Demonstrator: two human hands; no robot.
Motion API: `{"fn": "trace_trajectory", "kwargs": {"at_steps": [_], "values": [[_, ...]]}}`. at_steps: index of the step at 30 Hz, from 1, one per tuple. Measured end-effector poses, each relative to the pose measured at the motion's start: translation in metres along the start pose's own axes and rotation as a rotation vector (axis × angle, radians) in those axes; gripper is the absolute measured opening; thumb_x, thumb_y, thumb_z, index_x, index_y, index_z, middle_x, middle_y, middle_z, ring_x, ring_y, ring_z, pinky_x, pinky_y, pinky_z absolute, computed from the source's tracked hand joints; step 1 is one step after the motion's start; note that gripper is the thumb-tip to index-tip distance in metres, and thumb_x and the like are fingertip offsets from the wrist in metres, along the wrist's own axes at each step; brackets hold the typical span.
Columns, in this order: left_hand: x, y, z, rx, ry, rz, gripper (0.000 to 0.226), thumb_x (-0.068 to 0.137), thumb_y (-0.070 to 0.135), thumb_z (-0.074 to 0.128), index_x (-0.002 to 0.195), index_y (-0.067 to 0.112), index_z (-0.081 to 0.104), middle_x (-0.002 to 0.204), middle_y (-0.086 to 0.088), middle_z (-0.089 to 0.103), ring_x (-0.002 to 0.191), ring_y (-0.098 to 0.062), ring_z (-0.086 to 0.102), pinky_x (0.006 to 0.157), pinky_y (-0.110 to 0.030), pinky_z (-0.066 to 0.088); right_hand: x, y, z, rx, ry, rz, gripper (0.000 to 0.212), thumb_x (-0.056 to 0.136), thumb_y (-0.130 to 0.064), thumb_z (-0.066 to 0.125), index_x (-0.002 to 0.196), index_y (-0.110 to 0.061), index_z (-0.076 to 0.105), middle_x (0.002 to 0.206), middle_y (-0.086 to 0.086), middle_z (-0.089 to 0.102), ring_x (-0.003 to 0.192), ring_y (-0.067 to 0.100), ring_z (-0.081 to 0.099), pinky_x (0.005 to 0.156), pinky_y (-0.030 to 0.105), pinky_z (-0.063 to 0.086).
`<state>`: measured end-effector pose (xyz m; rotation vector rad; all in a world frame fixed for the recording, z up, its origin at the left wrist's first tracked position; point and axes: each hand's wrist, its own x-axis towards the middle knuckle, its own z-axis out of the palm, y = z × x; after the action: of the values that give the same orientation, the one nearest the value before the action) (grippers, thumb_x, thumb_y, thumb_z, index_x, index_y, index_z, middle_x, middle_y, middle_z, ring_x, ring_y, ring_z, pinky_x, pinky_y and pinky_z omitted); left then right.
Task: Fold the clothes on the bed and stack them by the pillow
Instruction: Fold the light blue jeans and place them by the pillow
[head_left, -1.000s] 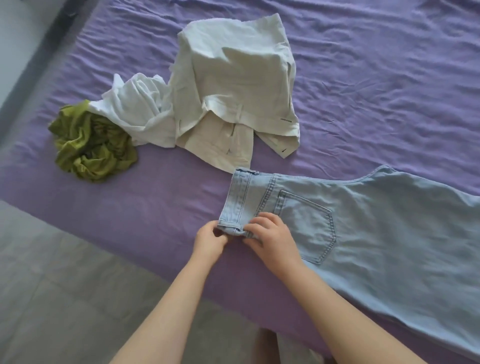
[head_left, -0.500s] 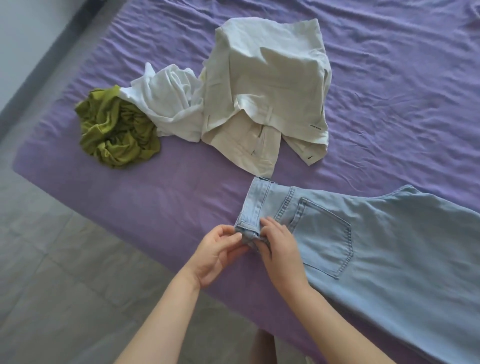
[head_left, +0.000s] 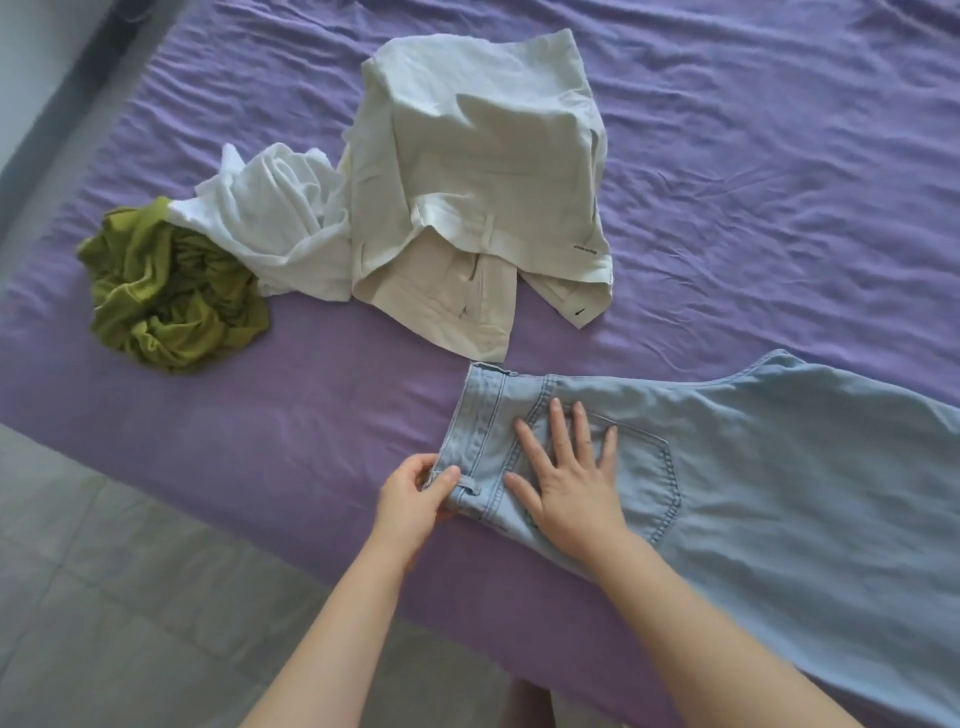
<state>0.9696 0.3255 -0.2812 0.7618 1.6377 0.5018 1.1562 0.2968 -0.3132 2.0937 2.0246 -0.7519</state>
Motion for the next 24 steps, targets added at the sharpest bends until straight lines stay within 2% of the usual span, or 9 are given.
{"fn": "trace_trajectory", "kwargs": {"at_steps": [3,6,8,11,14,17,20,22,24], "values": [[0.0,0.005,-0.003,0.101,0.007,0.024,0.009,0.083,0.012,0.069,0.091,0.011,0.066,0.089,-0.005,0.071,0.082,-0.018,0.064,0.073,-0.03,0.052,-0.014,0.011,-0.008,0.117,0.159,0.022,0.064,0.088,-0.068,0.012,0.146,-0.041,0.002,0.158,0.001,-0.005,0.142,0.022,-0.021,0.113,0.054,-0.012],[-0.009,0.025,-0.006,0.032,-0.087,0.043,0.018,0.066,0.015,0.076,0.077,0.01,0.063,0.073,0.001,0.067,0.071,-0.015,0.059,0.071,-0.032,0.048,-0.042,0.043,-0.013,0.213,0.358,0.21,0.063,0.091,-0.063,0.013,0.146,-0.032,0.019,0.157,0.005,0.008,0.144,0.027,-0.005,0.113,0.057,-0.002],[-0.016,0.042,-0.003,-0.079,-0.192,0.067,0.019,0.056,0.016,0.072,0.068,0.013,0.057,0.068,0.004,0.064,0.063,-0.011,0.057,0.059,-0.024,0.049,-0.061,0.069,-0.008,0.234,0.295,0.356,0.07,0.086,-0.069,0.002,0.145,-0.034,0.011,0.157,0.004,0.0,0.144,0.025,-0.012,0.113,0.057,-0.007],[-0.031,0.068,0.012,-0.156,-0.348,0.153,0.016,0.061,0.007,0.064,0.062,0.017,0.051,0.069,0.004,0.06,0.059,-0.009,0.056,0.05,-0.02,0.047,-0.075,0.093,0.004,0.151,0.027,0.415,0.074,0.076,-0.074,-0.014,0.141,-0.039,-0.015,0.153,0.003,-0.023,0.136,0.022,-0.035,0.111,0.055,-0.016],[-0.054,0.094,0.035,-0.14,-0.438,0.248,0.017,0.063,0.004,0.059,0.062,0.015,0.047,0.068,0.004,0.055,0.059,-0.009,0.052,0.051,-0.017,0.044,-0.077,0.102,0.0,0.24,-0.019,0.375,0.064,0.09,-0.065,0.01,0.142,-0.037,-0.016,0.155,0.0,-0.023,0.135,0.018,-0.037,0.11,0.051,-0.021],[-0.082,0.118,0.06,-0.076,-0.497,0.345,0.02,0.062,0.005,0.063,0.063,0.014,0.045,0.089,0.007,0.064,0.074,-0.01,0.06,0.057,-0.019,0.047,-0.089,0.109,-0.03,0.571,0.103,0.351,0.06,0.089,-0.06,0.02,0.144,-0.042,0.0,0.157,-0.011,-0.007,0.14,0.005,-0.022,0.116,0.044,-0.013],[-0.119,0.132,0.105,0.125,-0.529,0.437,0.018,0.059,0.023,0.071,0.064,0.021,0.054,0.122,0.017,0.062,0.099,-0.002,0.064,0.067,-0.015,0.049,-0.112,0.112,-0.085,1.035,0.303,0.257,0.052,0.09,-0.062,0.031,0.137,-0.053,0.01,0.154,-0.023,0.01,0.141,-0.005,0.001,0.119,0.032,0.009],[-0.146,0.127,0.149,0.255,-0.522,0.519,0.016,0.061,0.031,0.069,0.069,0.024,0.058,0.12,0.023,0.061,0.087,0.001,0.065,0.063,-0.012,0.045,-0.13,0.118,-0.119,1.315,0.385,0.182,0.057,0.087,-0.064,0.04,0.139,-0.053,0.02,0.148,-0.028,0.027,0.137,-0.007,0.023,0.111,0.02,0.027],[-0.169,0.115,0.195,0.296,-0.575,0.574,0.014,0.068,0.032,0.067,0.075,0.023,0.059,0.113,0.024,0.062,0.074,0.001,0.063,0.062,-0.012,0.044,-0.144,0.135,-0.138,1.429,0.423,0.199,0.067,0.084,-0.059,0.053,0.143,-0.042,0.027,0.141,-0.024,0.042,0.13,-0.005,0.039,0.103,0.017,0.036]]}}
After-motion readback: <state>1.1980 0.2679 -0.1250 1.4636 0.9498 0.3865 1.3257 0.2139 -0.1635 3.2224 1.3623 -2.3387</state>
